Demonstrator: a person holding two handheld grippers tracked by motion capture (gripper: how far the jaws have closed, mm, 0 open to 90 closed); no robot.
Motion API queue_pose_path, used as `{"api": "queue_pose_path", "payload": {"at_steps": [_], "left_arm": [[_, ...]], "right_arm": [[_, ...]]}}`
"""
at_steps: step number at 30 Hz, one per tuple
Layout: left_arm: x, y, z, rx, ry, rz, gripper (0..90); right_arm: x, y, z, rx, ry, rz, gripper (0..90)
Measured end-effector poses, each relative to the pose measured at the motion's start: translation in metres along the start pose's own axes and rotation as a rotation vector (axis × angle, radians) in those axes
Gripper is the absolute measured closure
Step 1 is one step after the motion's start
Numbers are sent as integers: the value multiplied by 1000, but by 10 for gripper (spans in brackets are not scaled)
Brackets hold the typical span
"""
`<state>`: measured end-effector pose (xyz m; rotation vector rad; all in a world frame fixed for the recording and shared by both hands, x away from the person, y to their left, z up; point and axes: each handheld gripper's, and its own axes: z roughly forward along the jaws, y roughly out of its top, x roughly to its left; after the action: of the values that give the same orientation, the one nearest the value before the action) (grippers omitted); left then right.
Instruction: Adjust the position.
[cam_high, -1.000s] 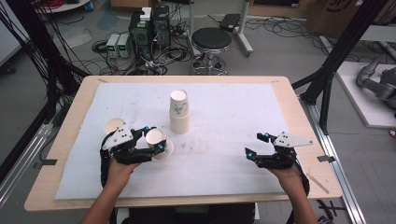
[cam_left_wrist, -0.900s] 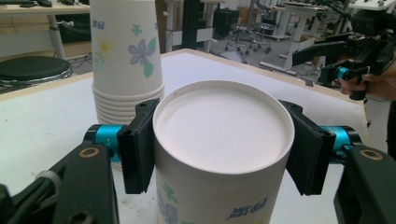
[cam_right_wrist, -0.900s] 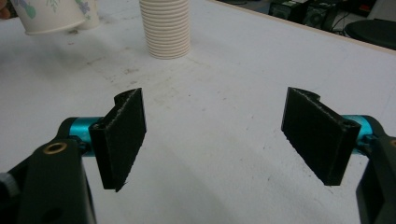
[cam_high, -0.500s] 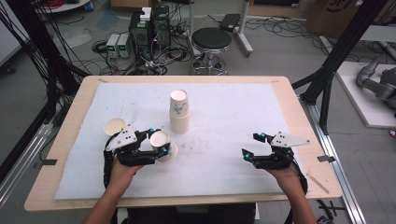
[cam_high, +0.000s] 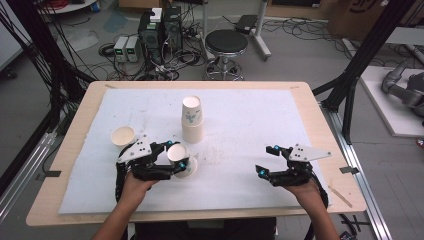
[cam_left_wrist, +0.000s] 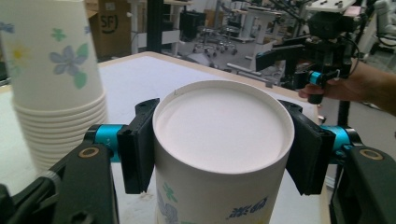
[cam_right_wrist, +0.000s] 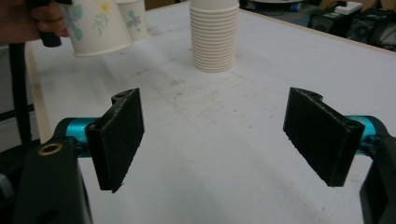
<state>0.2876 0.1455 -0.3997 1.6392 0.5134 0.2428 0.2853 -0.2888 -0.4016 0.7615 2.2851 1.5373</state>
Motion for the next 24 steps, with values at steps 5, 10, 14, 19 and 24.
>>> {"api": "queue_pose_path", "payload": {"at_steps": [5,10,14,19,24], "left_arm": [[-8,2,9,8,-63,18,351],[-15,3,19,18,-126,27,351],[-19,4,27,32,-155,39,351],[-23,9,35,37,-187,48,352],[-25,16,41,50,-214,66,352]], "right_arm": [[9,6,6,-25,68,-16,200],[15,8,13,-20,109,-31,200],[21,9,21,-16,159,-39,201],[27,13,27,-19,205,-56,201],[32,19,33,-9,242,-68,201]]}}
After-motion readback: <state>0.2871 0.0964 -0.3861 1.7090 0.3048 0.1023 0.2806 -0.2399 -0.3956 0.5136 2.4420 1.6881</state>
